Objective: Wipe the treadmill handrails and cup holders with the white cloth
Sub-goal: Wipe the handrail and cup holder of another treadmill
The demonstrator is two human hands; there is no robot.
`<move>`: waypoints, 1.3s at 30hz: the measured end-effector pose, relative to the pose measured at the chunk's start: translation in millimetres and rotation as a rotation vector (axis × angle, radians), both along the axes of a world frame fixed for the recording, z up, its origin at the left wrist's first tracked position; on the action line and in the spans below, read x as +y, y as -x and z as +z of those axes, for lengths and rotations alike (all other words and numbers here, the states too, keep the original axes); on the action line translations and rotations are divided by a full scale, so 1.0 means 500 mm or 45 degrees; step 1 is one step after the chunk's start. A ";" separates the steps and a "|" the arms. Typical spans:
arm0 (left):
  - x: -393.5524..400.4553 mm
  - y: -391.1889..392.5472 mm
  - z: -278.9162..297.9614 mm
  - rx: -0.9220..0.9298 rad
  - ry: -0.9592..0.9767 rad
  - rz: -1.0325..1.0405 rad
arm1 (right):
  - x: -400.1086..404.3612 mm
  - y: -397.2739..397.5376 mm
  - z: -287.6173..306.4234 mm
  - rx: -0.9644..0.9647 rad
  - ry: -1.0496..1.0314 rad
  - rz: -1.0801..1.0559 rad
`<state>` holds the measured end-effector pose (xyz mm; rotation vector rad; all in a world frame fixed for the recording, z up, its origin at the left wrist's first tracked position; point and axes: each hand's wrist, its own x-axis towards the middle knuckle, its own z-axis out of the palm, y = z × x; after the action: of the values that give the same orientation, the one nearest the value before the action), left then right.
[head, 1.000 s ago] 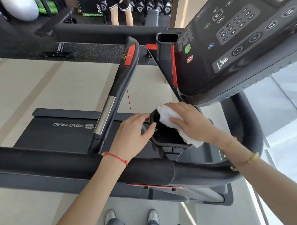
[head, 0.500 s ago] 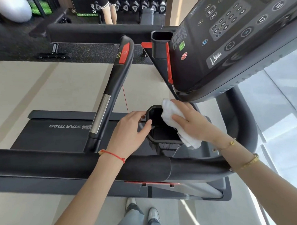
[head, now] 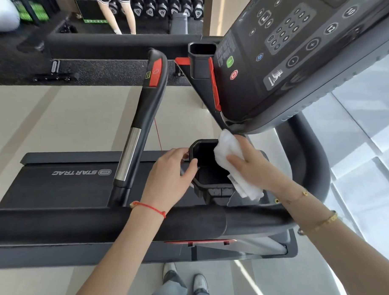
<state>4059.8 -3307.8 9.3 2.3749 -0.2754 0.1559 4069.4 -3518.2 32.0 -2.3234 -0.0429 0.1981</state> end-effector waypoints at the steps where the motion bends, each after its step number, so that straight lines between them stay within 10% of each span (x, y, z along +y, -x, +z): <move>1: 0.000 -0.001 -0.001 -0.001 0.001 0.003 | -0.002 0.016 -0.005 -0.004 -0.005 -0.020; 14: -0.005 -0.006 0.000 -0.037 0.006 0.033 | 0.056 -0.083 0.010 -0.429 0.714 0.613; 20: -0.001 -0.006 -0.004 -0.024 0.038 0.032 | 0.042 -0.084 0.017 -0.423 0.692 0.641; 26: -0.002 -0.006 -0.004 -0.043 0.056 0.032 | -0.019 -0.013 -0.004 -0.157 0.127 0.327; 33: -0.002 -0.004 -0.001 -0.027 0.045 0.016 | 0.047 -0.085 0.014 -0.441 0.685 0.601; 39: 0.000 -0.006 -0.005 -0.013 0.068 0.008 | 0.027 -0.057 0.010 -0.415 0.601 0.487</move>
<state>4062.7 -3307.9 6.9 2.3225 -0.2653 0.1766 4098.0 -3504.8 37.0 -2.7782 -0.6712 0.0147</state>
